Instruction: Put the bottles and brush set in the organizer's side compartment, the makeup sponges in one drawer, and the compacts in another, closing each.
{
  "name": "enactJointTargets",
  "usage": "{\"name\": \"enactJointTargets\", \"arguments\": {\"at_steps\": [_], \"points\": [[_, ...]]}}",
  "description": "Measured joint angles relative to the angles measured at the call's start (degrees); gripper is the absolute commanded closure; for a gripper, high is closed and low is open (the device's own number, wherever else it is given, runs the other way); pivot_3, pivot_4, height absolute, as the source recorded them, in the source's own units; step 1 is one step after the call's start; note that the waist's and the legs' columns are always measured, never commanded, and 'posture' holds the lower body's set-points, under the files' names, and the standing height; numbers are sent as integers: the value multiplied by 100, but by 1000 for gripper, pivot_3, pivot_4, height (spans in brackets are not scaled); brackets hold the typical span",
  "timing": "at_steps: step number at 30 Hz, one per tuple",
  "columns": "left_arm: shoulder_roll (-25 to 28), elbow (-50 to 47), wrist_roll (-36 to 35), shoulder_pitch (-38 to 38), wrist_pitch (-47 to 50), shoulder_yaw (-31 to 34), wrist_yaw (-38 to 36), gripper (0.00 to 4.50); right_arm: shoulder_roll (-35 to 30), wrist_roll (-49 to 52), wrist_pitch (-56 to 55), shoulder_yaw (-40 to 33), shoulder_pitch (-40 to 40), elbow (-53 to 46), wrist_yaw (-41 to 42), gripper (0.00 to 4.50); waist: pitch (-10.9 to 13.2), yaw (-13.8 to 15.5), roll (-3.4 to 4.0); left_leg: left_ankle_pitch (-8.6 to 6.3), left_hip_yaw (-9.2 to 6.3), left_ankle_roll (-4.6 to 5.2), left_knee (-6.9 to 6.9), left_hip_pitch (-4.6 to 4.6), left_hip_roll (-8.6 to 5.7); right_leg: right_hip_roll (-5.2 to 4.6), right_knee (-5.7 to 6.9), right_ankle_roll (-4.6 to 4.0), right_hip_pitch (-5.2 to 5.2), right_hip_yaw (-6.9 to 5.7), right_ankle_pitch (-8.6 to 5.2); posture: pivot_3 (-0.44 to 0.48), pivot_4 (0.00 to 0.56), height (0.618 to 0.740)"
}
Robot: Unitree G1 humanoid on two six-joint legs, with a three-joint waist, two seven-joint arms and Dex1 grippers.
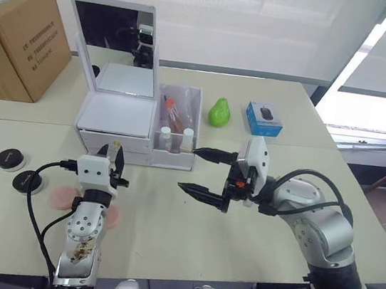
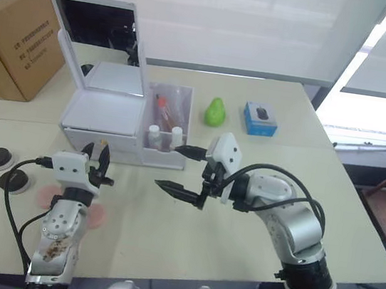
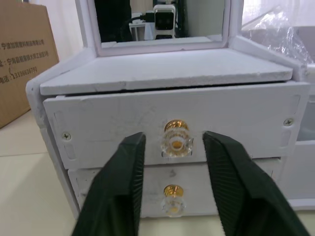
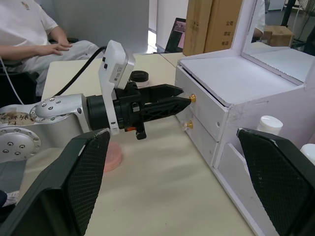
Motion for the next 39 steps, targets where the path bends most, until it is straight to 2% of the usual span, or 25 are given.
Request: {"name": "enactJointTargets", "arguments": {"at_steps": [2,3,15,18,24,35,39], "points": [[20,-2,0,-52,-31,-5,24,4392,-28,1,14,0,14,-6,-7,0,0,7,0,0,0,0,-1,0,0,-1,0,0,1,0,0,0,150,733],[33,0,0,-69,-34,-7,31,4454,-28,1,21,0,20,-7,-12,0,0,6,1,0,0,0,-1,0,0,-1,0,0,1,0,0,0,150,733],[51,2,-37,-71,-29,-17,76,4454,-37,3,64,0,33,-59,-90,0,0,3,1,0,0,0,-1,1,-1,-1,-1,1,1,0,0,0,150,733],[21,-15,-185,-42,-32,-1,89,3870,-36,10,95,0,33,-73,-95,0,0,-1,1,0,0,0,-1,0,-1,-1,-1,1,1,0,0,0,150,733],[78,-16,-213,-5,69,1,103,1983,-36,34,167,0,37,-78,-98,0,0,-1,1,0,0,0,-1,0,-1,-1,-2,1,0,-1,0,0,150,733],[245,82,-213,-185,277,-16,89,1983,-72,35,183,0,47,-87,-107,0,1,-3,2,0,0,0,-1,-2,-1,-1,-5,1,-2,0,0,0,150,733],[245,81,-235,-205,277,-21,80,2926,-82,34,183,-2,47,-87,-110,0,1,-1,2,0,0,0,-2,-3,0,-1,-6,1,-2,-1,0,0,150,733]]}}
